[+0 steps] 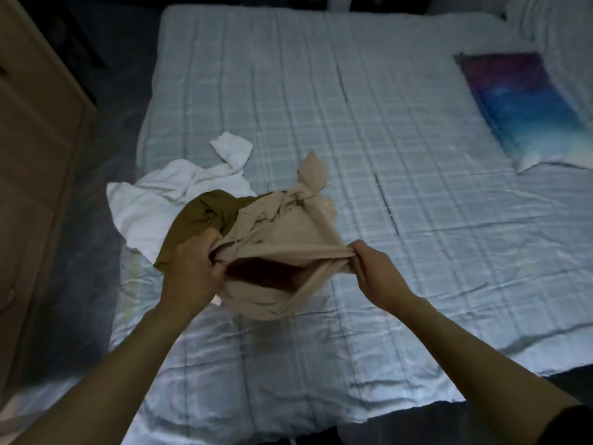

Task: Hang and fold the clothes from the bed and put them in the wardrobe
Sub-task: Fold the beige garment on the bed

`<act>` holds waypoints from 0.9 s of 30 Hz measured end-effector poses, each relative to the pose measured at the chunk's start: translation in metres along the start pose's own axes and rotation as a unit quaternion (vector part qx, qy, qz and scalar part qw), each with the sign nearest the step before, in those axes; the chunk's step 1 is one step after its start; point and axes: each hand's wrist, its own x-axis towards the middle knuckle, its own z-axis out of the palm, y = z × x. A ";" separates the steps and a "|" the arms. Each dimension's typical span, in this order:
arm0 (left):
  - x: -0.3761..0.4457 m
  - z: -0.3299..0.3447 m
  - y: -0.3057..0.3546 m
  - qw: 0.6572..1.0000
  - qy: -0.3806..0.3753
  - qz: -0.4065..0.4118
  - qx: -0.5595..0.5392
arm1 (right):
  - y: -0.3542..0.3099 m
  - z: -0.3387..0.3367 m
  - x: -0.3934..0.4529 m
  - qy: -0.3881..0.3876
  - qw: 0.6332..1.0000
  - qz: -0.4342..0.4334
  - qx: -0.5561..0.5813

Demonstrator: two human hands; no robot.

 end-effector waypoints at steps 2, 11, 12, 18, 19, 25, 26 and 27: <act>0.013 -0.029 0.019 0.999 -0.006 0.009 -0.035 | -0.023 -0.029 0.001 0.019 1.000 -0.013 -0.015; 0.045 -0.143 0.061 0.993 -0.012 0.121 -0.010 | -0.091 -0.155 -0.006 0.100 0.977 -0.087 -0.167; 0.047 -0.152 0.065 0.992 -0.010 0.128 -0.006 | -0.097 -0.166 -0.007 0.120 0.973 -0.093 -0.176; 0.053 -0.186 0.095 0.979 -0.018 0.203 -0.004 | -0.133 -0.209 -0.008 0.227 0.957 -0.106 -0.147; 0.053 -0.190 0.100 0.978 -0.010 0.209 -0.006 | -0.137 -0.214 -0.006 0.239 0.956 -0.106 -0.135; 0.049 -0.215 0.133 0.956 -0.003 0.290 0.048 | -0.154 -0.252 0.008 0.316 0.938 -0.098 -0.100; 0.048 -0.218 0.144 0.941 -0.009 0.327 0.083 | -0.156 -0.261 0.010 0.331 0.934 -0.093 -0.094; 0.048 -0.220 0.154 0.926 -0.018 0.359 0.113 | -0.156 -0.271 0.012 0.348 0.929 -0.089 -0.088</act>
